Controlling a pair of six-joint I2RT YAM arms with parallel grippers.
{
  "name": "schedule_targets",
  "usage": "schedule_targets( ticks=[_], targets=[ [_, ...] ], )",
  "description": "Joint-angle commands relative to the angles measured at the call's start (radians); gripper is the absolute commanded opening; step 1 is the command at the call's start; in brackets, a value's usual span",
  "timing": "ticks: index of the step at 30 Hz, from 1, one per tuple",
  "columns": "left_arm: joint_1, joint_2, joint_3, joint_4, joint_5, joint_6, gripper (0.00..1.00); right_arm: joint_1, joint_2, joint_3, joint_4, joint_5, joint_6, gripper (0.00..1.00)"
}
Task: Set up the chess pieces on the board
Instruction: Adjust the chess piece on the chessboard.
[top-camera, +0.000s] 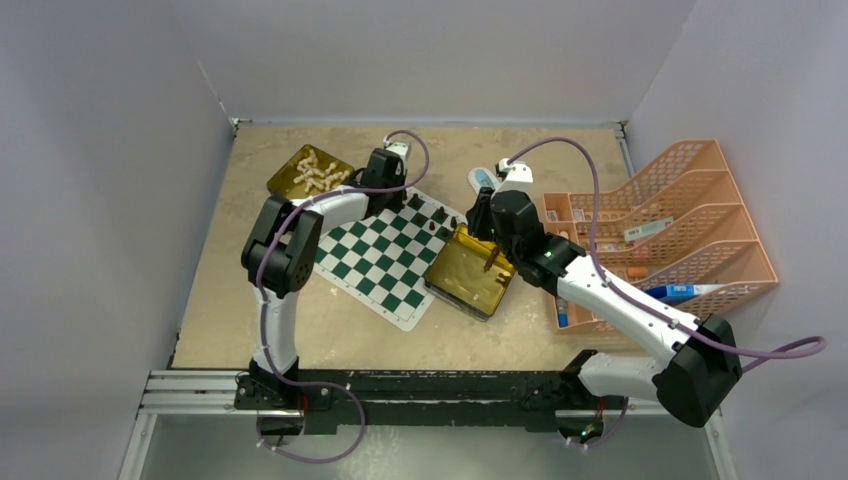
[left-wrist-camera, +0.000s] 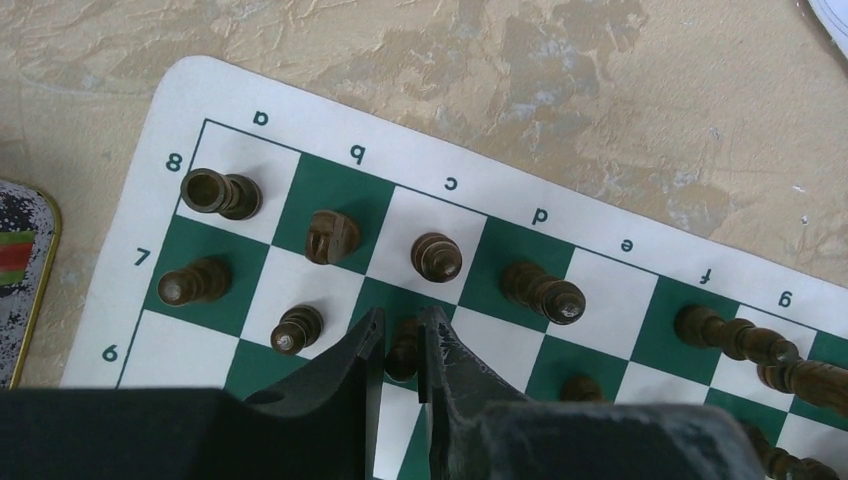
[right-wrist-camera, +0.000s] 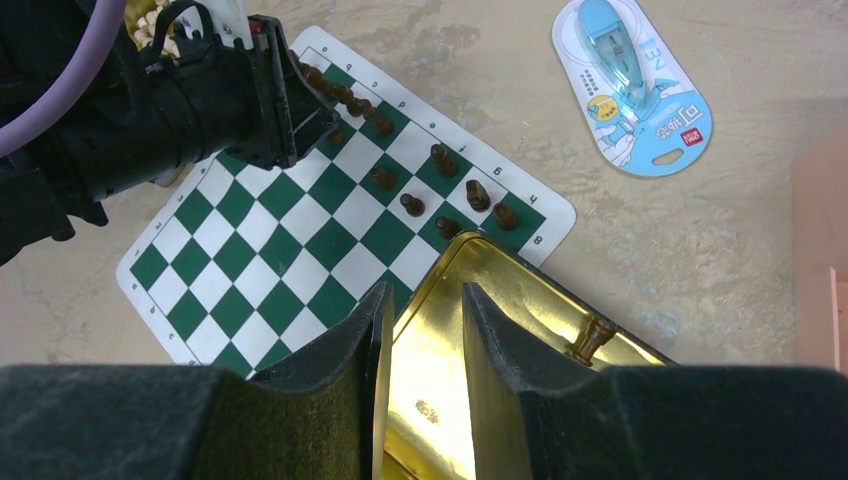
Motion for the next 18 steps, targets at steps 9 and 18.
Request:
schedule_targets(
  ticks=[9, 18],
  targets=[
    [0.002, 0.000, 0.044, 0.001, -0.027, 0.048, 0.14, -0.003, 0.002, 0.025, 0.037, 0.024, -0.006, 0.33],
    [0.002, 0.018, 0.071, -0.022, -0.031, 0.056, 0.20, -0.002, 0.000, 0.028, 0.038, 0.021, -0.007, 0.33]
  ],
)
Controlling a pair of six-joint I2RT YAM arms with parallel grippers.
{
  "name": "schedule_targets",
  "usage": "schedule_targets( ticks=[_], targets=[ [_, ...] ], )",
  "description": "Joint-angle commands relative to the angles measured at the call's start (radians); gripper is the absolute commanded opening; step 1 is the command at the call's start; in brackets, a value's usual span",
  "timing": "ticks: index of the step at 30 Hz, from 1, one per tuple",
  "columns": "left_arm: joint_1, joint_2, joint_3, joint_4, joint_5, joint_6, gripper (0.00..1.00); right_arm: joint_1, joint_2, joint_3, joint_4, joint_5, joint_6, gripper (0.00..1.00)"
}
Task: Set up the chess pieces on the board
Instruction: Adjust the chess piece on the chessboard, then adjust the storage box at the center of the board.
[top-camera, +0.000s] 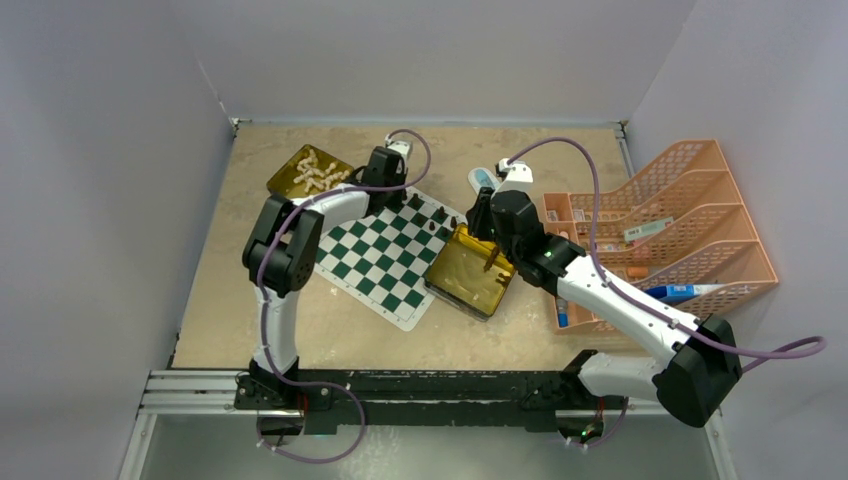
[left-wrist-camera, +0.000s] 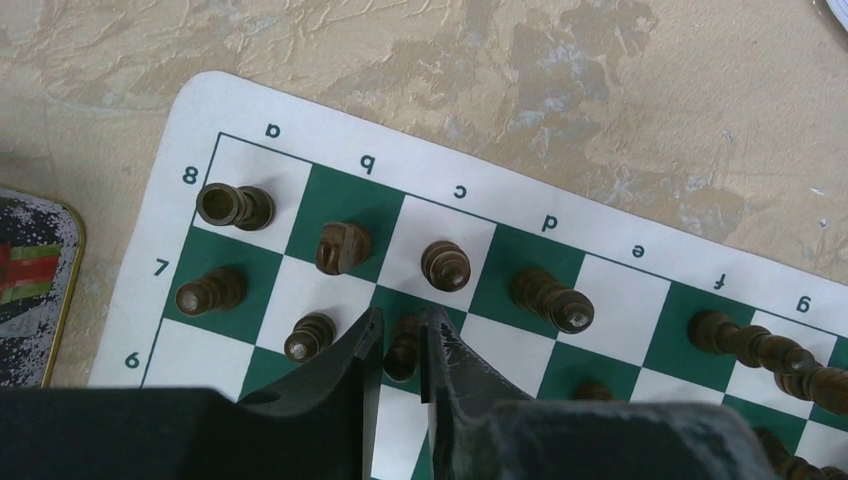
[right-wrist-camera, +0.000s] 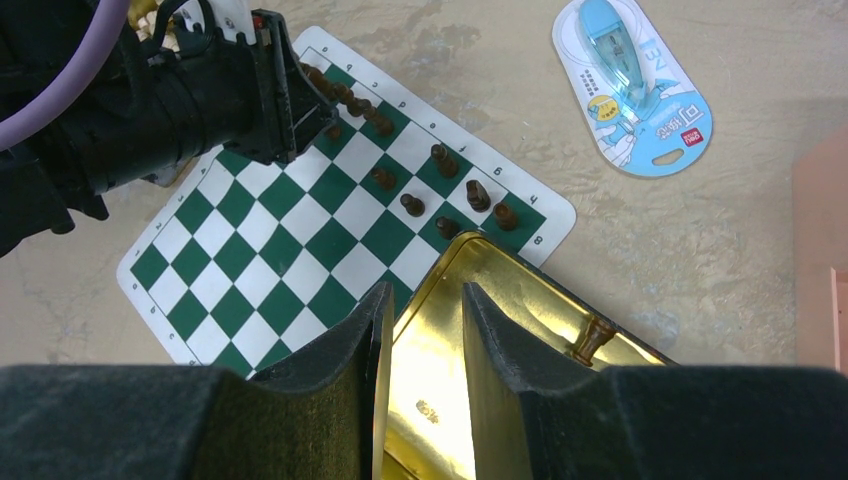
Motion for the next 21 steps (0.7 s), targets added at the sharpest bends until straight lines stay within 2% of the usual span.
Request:
schedule_targets(
  ticks=[1, 4, 21],
  targets=[
    [0.002, 0.013, 0.052, -0.003, -0.014, 0.019, 0.22, -0.003, -0.001, 0.028, 0.038, 0.022, -0.007, 0.33],
    [0.001, 0.010, 0.060, -0.008, -0.009, 0.019, 0.27, -0.002, 0.002, 0.028, 0.037, 0.018, -0.008, 0.33],
    [0.001, -0.043, 0.114, -0.118, 0.014, -0.015, 0.29, -0.003, -0.002, 0.008, 0.003, 0.010, 0.047, 0.34]
  ],
)
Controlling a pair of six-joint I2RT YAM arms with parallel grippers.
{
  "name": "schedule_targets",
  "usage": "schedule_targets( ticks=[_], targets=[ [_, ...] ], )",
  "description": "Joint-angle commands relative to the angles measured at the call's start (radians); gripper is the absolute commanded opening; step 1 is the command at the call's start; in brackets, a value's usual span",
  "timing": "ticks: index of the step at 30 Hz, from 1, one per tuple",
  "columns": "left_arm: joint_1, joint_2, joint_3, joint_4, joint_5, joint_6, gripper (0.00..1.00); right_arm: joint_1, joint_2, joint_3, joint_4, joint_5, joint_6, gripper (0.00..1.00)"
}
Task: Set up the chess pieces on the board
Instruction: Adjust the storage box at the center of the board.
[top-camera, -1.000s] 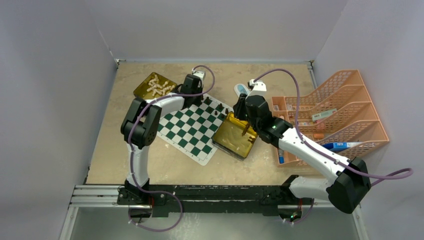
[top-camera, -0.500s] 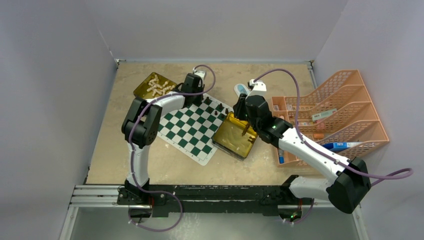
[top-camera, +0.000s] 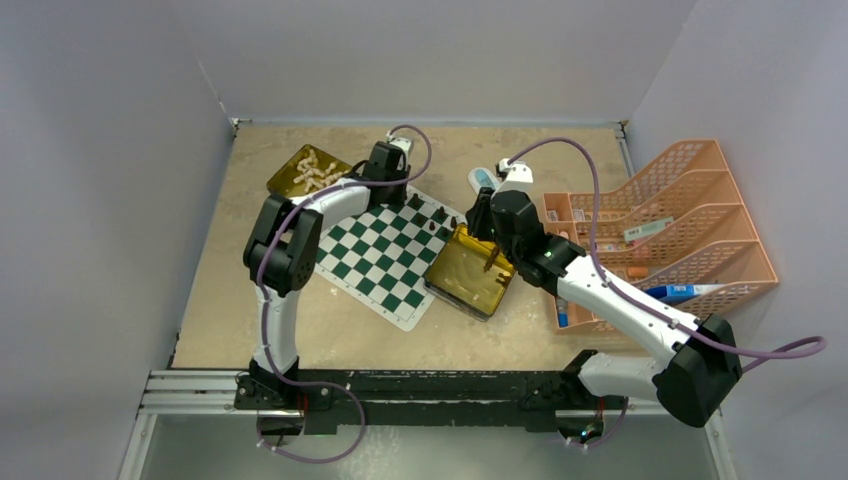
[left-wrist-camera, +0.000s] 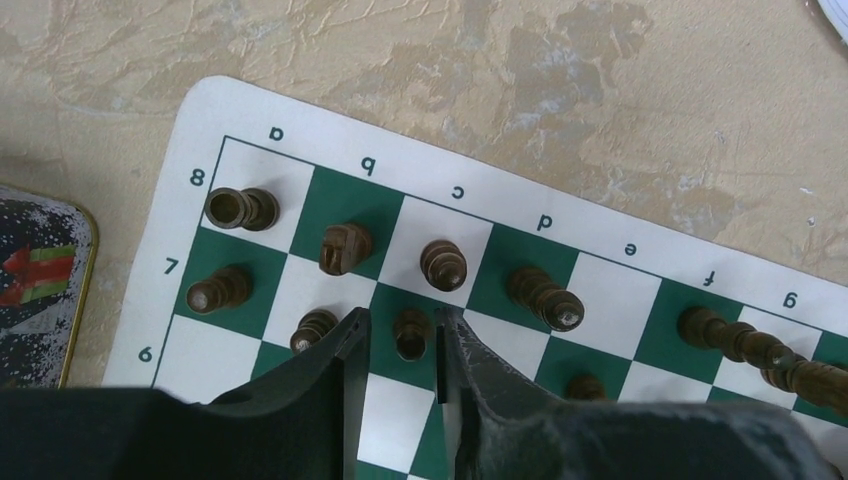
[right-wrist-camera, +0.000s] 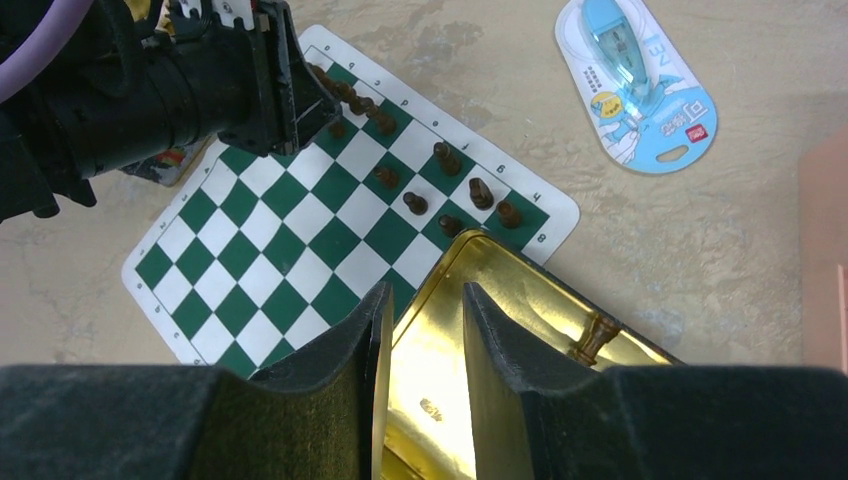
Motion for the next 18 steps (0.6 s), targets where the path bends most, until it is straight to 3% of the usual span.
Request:
schedule_targets(
  ticks=[1, 5, 12, 18],
  targets=[
    [0.001, -0.069, 0.053, -0.057, 0.018, -0.026, 0.31, -0.003, 0.000, 0.006, -0.012, 0.017, 0.073, 0.34],
    [0.001, -0.174, 0.041, -0.104, 0.095, -0.069, 0.35, -0.004, 0.012, -0.007, -0.114, 0.069, 0.207, 0.34],
    [-0.018, -0.326, -0.018, -0.169, 0.368, -0.078, 0.40, -0.010, -0.004, -0.011, -0.322, 0.180, 0.400, 0.38],
    [-0.116, -0.424, -0.136, -0.148, 0.426, -0.077, 0.41, -0.073, -0.018, -0.060, -0.322, 0.169, 0.396, 0.40]
  ],
)
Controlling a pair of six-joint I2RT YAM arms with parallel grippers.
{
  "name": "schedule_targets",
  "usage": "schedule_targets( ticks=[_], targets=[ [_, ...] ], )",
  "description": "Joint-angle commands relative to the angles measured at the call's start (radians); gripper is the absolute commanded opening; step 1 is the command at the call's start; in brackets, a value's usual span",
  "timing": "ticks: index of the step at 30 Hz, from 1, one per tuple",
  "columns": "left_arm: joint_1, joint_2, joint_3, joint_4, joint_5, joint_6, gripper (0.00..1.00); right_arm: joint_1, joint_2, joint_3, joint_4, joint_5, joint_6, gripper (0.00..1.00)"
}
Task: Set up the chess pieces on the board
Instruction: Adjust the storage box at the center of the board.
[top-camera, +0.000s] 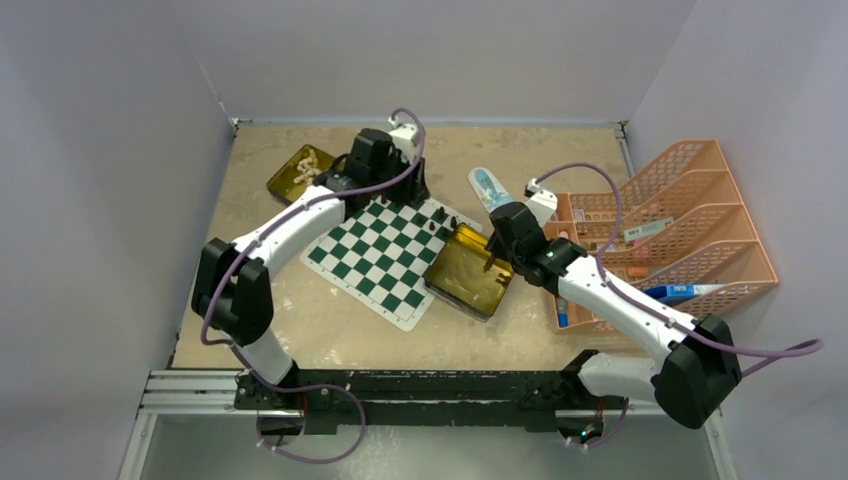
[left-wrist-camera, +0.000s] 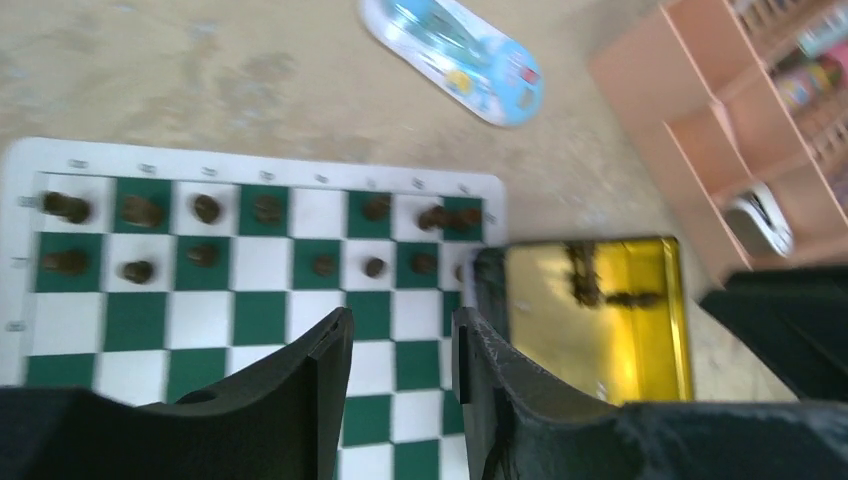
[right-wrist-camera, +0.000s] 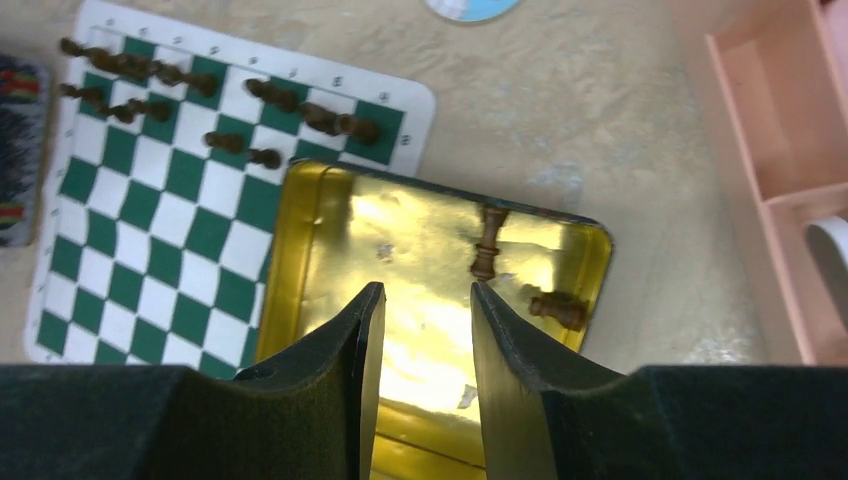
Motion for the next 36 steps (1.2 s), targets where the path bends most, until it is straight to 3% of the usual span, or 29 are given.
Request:
schedule_targets(
  ticks=[1, 11, 16, 26, 36],
  targets=[
    [-0.083, -0.058, -0.095, 0.006, 0.107, -0.018, 0.40, -0.061, -0.013, -0.031, -0.031, 0.046, 0.034, 0.39],
    [-0.192, -0.133, -0.243, 0.069, 0.053, -0.011, 0.42, -0.113, 0.013, -0.093, -0.022, 0.017, 0.074, 0.38],
    [-0.227, -0.118, -0.243, 0.066, -0.008, 0.002, 0.42, -0.122, 0.025, -0.124, -0.058, 0.027, 0.148, 0.37],
    [-0.311, -0.020, -0.186, 0.013, -0.159, 0.032, 0.43, -0.126, -0.030, -0.130, -0.047, 0.038, 0.129, 0.37],
    [-0.374, 0.054, -0.155, 0.008, -0.347, 0.058, 0.37, -0.126, -0.093, -0.113, -0.050, 0.051, 0.096, 0.37]
  ],
)
